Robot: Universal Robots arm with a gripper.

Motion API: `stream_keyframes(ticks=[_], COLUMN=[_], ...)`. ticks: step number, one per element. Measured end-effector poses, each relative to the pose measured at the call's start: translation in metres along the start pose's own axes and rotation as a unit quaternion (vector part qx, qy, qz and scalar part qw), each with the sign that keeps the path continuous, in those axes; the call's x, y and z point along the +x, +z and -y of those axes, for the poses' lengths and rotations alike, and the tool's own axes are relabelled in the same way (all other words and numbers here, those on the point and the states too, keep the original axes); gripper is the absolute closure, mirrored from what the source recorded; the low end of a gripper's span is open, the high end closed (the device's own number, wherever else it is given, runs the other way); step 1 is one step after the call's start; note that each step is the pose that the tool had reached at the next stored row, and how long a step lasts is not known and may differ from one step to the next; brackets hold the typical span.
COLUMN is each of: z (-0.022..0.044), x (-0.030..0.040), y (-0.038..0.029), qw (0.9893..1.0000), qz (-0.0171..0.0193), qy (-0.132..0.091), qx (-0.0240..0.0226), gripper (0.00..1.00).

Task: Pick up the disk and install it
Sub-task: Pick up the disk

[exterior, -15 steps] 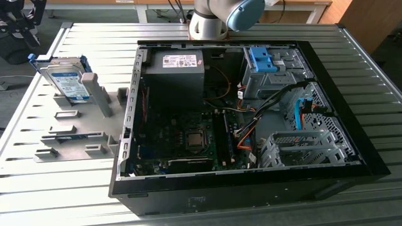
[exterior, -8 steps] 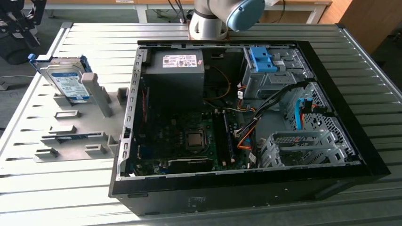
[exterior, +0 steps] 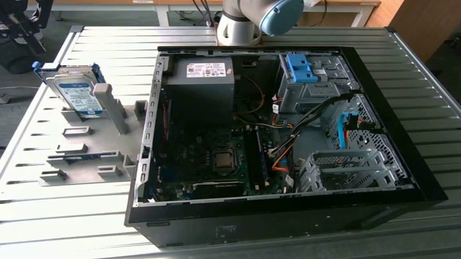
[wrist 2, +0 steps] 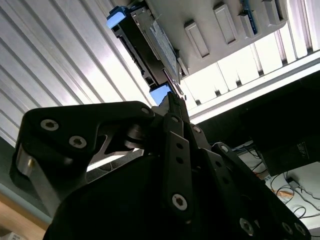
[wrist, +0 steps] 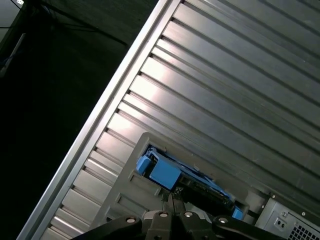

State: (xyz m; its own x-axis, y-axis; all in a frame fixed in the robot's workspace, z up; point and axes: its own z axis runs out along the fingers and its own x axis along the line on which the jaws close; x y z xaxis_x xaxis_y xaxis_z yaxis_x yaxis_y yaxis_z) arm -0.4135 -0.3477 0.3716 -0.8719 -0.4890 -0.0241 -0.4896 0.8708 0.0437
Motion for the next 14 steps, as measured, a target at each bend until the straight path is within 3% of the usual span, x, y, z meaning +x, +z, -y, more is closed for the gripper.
stream_keyframes(ticks=[14], z=[0.0000], x=[0.0000], y=[0.0000], qw=[0.9998], qz=[-0.0009], qy=[-0.022], qx=[-0.0005], gripper=[0.89])
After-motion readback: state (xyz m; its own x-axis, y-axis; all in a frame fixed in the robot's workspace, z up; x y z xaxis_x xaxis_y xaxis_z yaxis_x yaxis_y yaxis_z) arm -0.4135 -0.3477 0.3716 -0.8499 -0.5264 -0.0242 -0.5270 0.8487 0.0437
